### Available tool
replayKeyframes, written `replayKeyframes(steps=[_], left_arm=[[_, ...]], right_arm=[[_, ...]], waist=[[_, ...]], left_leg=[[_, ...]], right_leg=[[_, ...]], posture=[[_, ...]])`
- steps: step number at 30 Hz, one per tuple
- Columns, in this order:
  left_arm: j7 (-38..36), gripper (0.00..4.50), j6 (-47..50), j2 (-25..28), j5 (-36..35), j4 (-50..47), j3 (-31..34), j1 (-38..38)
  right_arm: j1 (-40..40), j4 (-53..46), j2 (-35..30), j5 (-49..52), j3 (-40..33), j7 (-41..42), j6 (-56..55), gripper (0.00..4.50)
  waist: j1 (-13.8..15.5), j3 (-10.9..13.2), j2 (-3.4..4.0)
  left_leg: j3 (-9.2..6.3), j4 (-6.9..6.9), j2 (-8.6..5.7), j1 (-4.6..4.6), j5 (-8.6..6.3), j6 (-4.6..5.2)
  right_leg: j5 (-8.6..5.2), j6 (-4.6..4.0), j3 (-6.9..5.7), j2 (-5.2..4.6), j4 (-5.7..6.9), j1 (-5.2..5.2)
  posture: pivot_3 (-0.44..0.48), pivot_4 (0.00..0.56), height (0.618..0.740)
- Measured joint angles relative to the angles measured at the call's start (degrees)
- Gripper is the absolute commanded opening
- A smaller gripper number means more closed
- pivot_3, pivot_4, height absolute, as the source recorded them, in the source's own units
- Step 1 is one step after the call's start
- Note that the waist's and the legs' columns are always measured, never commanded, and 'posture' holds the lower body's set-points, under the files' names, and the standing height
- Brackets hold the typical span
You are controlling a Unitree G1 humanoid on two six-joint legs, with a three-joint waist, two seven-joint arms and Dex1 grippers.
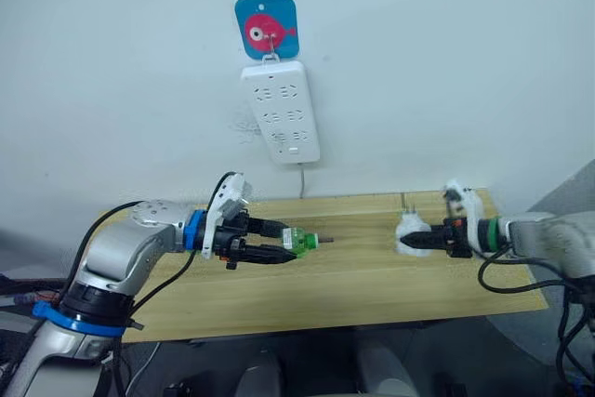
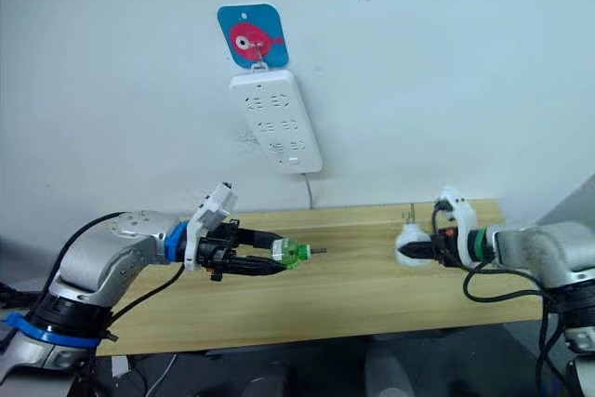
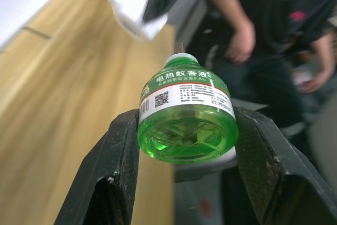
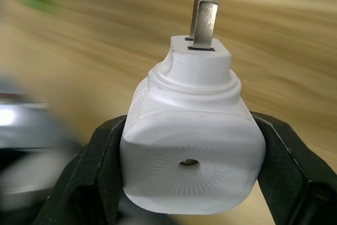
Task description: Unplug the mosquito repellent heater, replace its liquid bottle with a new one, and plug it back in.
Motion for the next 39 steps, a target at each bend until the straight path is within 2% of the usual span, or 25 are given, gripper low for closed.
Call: replayKeyframes(steps=[2, 6, 10, 13, 17, 18, 20, 23, 25, 28, 30, 32, 33, 36, 39], left_arm=[[1.23, 2.26, -0.34, -1.12, 0.59, -0.51, 0.02, 0.83], [2.83, 2.26, -0.36, -2.32, 0.9, -3.23, -0.06, 2.44], [3.32, 2.26, -1.35, -2.69, 1.49, -5.08, -0.19, 4.14], [3.43, 2.26, -1.87, -2.95, 2.57, -5.58, -0.76, 5.08], [3.78, 2.26, -2.66, -3.68, 3.51, -5.65, -0.85, 5.1], [3.85, 2.26, -2.75, -3.85, 3.64, -5.65, -0.9, 5.09], [3.94, 2.26, -2.95, -3.95, 4.26, -5.63, -1.18, 5.05], [4.39, 2.26, -4.01, -4.2, 4.91, -5.42, -1.18, 4.95], [4.72, 2.26, -5.0, -4.45, 5.67, -4.56, -1.08, 4.93], [6.4, 2.26, -6.1, -6.15, 6.36, -3.67, -0.89, 4.55], [8.51, 2.26, -6.79, -8.54, 6.8, -3.09, -0.54, 3.88], [11.3, 2.26, -7.62, -11.91, 6.93, -2.16, -0.02, 2.51], [12.33, 2.26, -7.75, -12.76, 6.92, -2.12, 0.18, 2.2], [16.6, 2.26, -9.13, -16.73, 7.29, -2.04, 1.19, 1.83], [20.74, 2.26, -10.42, -20.47, 7.79, -1.73, 2.0, 1.0]], right_arm=[[-0.96, 4.07, 1.52, -8.12, 3.53, -1.39, -5.09, 3.01], [-6.09, 12.24, 4.42, -18.82, 8.31, -1.71, -8.51, 3.01], [-9.5, 18.55, 6.48, -25.57, 12.04, 2.08, -11.0, 3.01], [-11.11, 21.58, 8.31, -28.99, 12.23, 3.49, -12.92, 3.01], [-12.2, 23.89, 10.6, -30.99, 10.75, 4.62, -12.96, 4.28], [-12.1, 23.83, 10.86, -31.07, 10.28, 4.85, -12.7, 4.47], [-11.67, 22.49, 10.56, -31.1, 8.8, 5.55, -11.63, 4.5], [-8.07, 14.03, 7.49, -30.1, 4.15, 5.86, -8.14, 4.5], [-5.13, 5.67, 4.7, -28.8, -0.15, 6.21, -4.98, 4.5], [-1.0, -7.6, 3.96, -23.3, -8.75, 7.1, 2.0, 4.5], [1.22, -17.31, 8.25, -17.08, -17.41, 7.18, 9.22, 4.5], [3.35, -27.2, 16.52, -10.61, -26.82, 5.63, 15.86, 4.5], [3.89, -29.97, 19.78, -8.77, -28.99, 4.77, 17.58, 4.5], [6.42, -37.61, 35.39, -2.66, -39.43, -0.83, 21.12, 4.5], [7.14, -41.68, 44.78, 2.18, -46.12, -4.68, 23.0, 4.5]], waist=[[-0.09, 0.08, 0.02], [-0.38, 0.15, 0.03], [-0.38, 0.15, 0.04], [-0.38, 0.14, 0.04], [-0.35, 0.14, 0.04], [-0.33, 0.14, 0.04], [-0.3, 0.14, 0.05], [-0.11, 0.13, 0.07], [-0.04, 0.1, 0.11], [-0.13, 0.04, 0.12], [-0.25, 0.02, 0.12], [-0.22, 0.0, 0.09], [-0.24, 0.0, 0.09], [-0.37, -0.03, 0.12], [-0.34, -0.05, 0.13]], left_leg=[[0.01, 0.0, 0.0, -0.01, 0.0, 0.0], [0.01, 0.0, 0.01, 0.03, 0.0, 0.0], [-0.02, -0.03, 0.01, 0.03, 0.0, 0.0], [-0.01, -0.01, 0.0, 0.04, 0.0, -0.01], [-0.03, 0.01, -0.01, 0.05, 0.01, -0.01], [-0.03, 0.01, -0.01, 0.04, 0.01, -0.01], [-0.03, 0.0, -0.02, 0.03, 0.0, -0.01], [-0.07, -0.01, -0.04, -0.02, 0.01, -0.01], [-0.05, 0.01, -0.03, 0.0, 0.0, -0.01], [-0.07, 0.0, 0.0, 0.05, 0.01, -0.01], [-0.06, 0.01, 0.04, 0.07, 0.0, -0.01], [-0.09, 0.02, 0.03, 0.06, 0.01, -0.01], [-0.07, 0.03, 0.02, 0.05, 0.01, -0.01], [-0.04, 0.02, -0.02, 0.06, 0.01, -0.02], [-0.05, 0.05, -0.04, 0.07, 0.01, -0.02]], right_leg=[[0.0, 0.0, 0.01, -0.01, 0.0, -0.01], [0.01, 0.0, 0.02, -0.01, 0.04, -0.01], [0.01, -0.01, 0.0, 0.0, 0.04, -0.01], [0.01, -0.01, 0.01, -0.01, 0.04, 0.01], [0.01, -0.01, -0.01, -0.01, 0.05, 0.04], [0.01, -0.01, -0.01, -0.02, 0.05, 0.04], [0.01, -0.01, -0.01, -0.03, 0.04, 0.03], [0.01, -0.01, -0.04, -0.07, 0.03, 0.01], [0.01, -0.01, -0.03, -0.07, 0.04, 0.01], [0.01, -0.01, -0.04, -0.04, 0.09, 0.03], [0.01, -0.01, -0.03, 0.0, 0.15, 0.03], [0.01, -0.01, -0.05, 0.0, 0.21, 0.04], [0.01, -0.01, -0.03, -0.01, 0.2, 0.04], [0.01, -0.01, 0.02, -0.05, 0.24, 0.02], [0.01, -0.01, 0.02, -0.07, 0.28, 0.02]], posture=[[-0.111, 0.165, 0.734], [-0.107, 0.165, 0.734], [-0.102, 0.156, 0.734], [-0.101, 0.152, 0.734], [-0.107, 0.148, 0.734], [-0.109, 0.148, 0.734], [-0.115, 0.139, 0.734], [-0.115, 0.129, 0.734], [-0.121, 0.119, 0.734], [-0.142, 0.121, 0.734], [-0.157, 0.123, 0.734], [-0.166, 0.127, 0.734], [-0.168, 0.126, 0.734], [-0.176, 0.132, 0.734], [-0.187, 0.127, 0.734]])
